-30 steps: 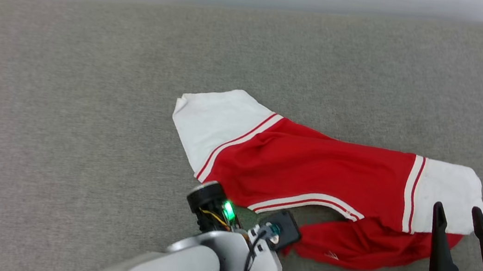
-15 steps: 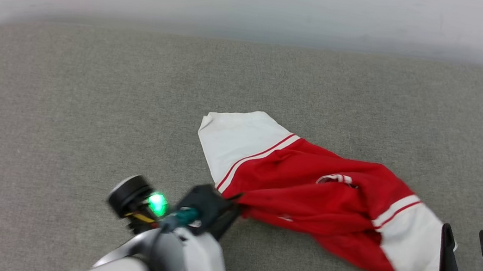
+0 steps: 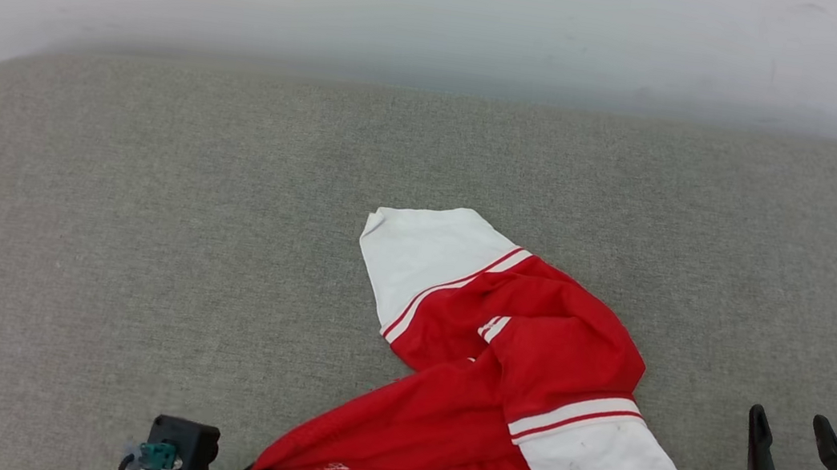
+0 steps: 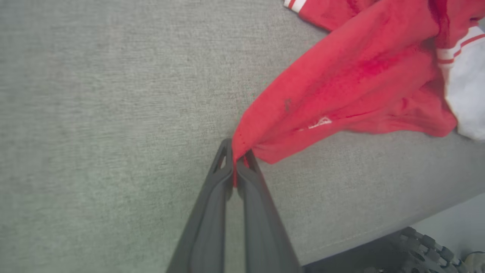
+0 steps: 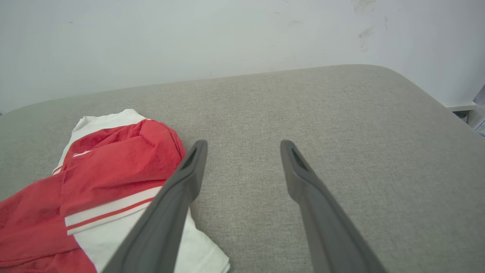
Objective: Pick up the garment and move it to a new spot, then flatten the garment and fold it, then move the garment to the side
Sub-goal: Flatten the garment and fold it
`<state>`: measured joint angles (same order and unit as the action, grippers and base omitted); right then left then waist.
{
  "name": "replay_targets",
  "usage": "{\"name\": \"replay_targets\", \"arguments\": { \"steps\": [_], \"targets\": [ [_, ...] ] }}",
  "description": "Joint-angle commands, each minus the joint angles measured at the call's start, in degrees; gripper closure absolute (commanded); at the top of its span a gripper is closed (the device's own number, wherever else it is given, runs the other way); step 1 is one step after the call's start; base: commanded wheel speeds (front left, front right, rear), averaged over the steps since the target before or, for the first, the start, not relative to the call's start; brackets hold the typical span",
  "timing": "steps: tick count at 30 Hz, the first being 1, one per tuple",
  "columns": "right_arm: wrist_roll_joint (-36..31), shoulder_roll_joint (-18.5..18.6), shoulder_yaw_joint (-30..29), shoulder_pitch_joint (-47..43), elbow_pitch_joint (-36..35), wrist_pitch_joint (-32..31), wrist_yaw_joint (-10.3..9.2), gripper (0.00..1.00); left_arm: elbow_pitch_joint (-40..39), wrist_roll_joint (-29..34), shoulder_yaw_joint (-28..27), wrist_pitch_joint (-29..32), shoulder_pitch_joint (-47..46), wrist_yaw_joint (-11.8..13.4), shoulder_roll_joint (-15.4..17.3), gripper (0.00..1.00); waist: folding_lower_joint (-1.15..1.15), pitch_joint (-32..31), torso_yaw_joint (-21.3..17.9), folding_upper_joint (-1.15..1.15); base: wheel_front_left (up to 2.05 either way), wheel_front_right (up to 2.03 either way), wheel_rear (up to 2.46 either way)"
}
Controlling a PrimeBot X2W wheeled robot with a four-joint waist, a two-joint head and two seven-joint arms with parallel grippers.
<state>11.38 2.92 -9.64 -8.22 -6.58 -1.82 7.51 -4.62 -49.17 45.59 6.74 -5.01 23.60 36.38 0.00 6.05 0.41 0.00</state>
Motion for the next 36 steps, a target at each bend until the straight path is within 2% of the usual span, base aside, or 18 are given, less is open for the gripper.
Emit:
{"name": "replay_targets", "arguments": {
  "steps": [1,5,6,8,17,22,26,31,36],
  "targets": [
    [-0.5,-0.1,0.1,-0.4,-0.4,-0.5,-0.04,0.00,2.5,-0.8,-0.2,-1.3,0.6,-1.2,-1.3,1.00,0.00,-0.2,0.3,0.00,0.00,0.00,0.00],
    [-0.7,-0.1,0.2,-0.4,-0.6,-1.0,-0.04,0.00,6.2,-1.5,-0.1,-3.3,0.0,-3.3,-3.6,1.00,0.00,-0.7,0.6,0.00,0.00,0.00,0.00],
    [-0.8,-0.1,0.2,-0.5,-0.8,-1.3,-0.04,0.00,7.3,-1.6,-0.3,-4.1,-0.5,-3.8,-4.4,0.70,0.00,-0.9,0.7,0.00,0.00,0.00,0.00],
    [-1.0,-0.1,0.2,-0.8,-1.1,-1.6,-0.04,0.00,9.1,-1.3,-0.4,-5.4,-1.2,-4.4,-5.4,0.00,0.00,-1.2,0.8,0.00,0.00,0.00,0.00],
    [-0.6,-0.1,1.6,-2.3,-1.9,-4.9,-0.04,0.00,12.6,2.3,-2.1,-14.5,-3.8,-5.5,-7.0,0.00,0.00,-3.5,0.7,0.00,0.00,0.00,0.00],
    [-1.0,0.0,4.2,-3.7,-2.8,-10.6,-0.04,0.00,12.0,4.8,-4.1,-19.9,-5.1,-5.5,-7.4,0.00,0.00,-4.2,0.3,0.00,0.00,0.00,0.00],
    [0.3,3.2,7.9,-4.9,-3.5,-18.3,-0.04,0.00,10.5,7.4,-6.6,-21.7,-5.4,-5.2,-8.2,0.00,0.00,-4.5,0.1,0.00,0.00,0.00,0.00],
    [2.8,9.8,13.8,-6.0,-5.2,-29.3,-0.04,0.00,8.3,10.9,-10.2,-22.0,-4.2,-5.0,-9.5,0.00,0.00,-4.1,0.2,0.00,0.00,0.00,0.00],
    [5.6,15.1,19.5,-5.3,-6.0,-36.2,-0.04,0.00,6.5,13.7,-13.1,-22.0,-3.4,-5.6,-10.6,0.00,0.00,-2.7,1.3,0.00,0.00,0.00,0.00]
  ]
}}
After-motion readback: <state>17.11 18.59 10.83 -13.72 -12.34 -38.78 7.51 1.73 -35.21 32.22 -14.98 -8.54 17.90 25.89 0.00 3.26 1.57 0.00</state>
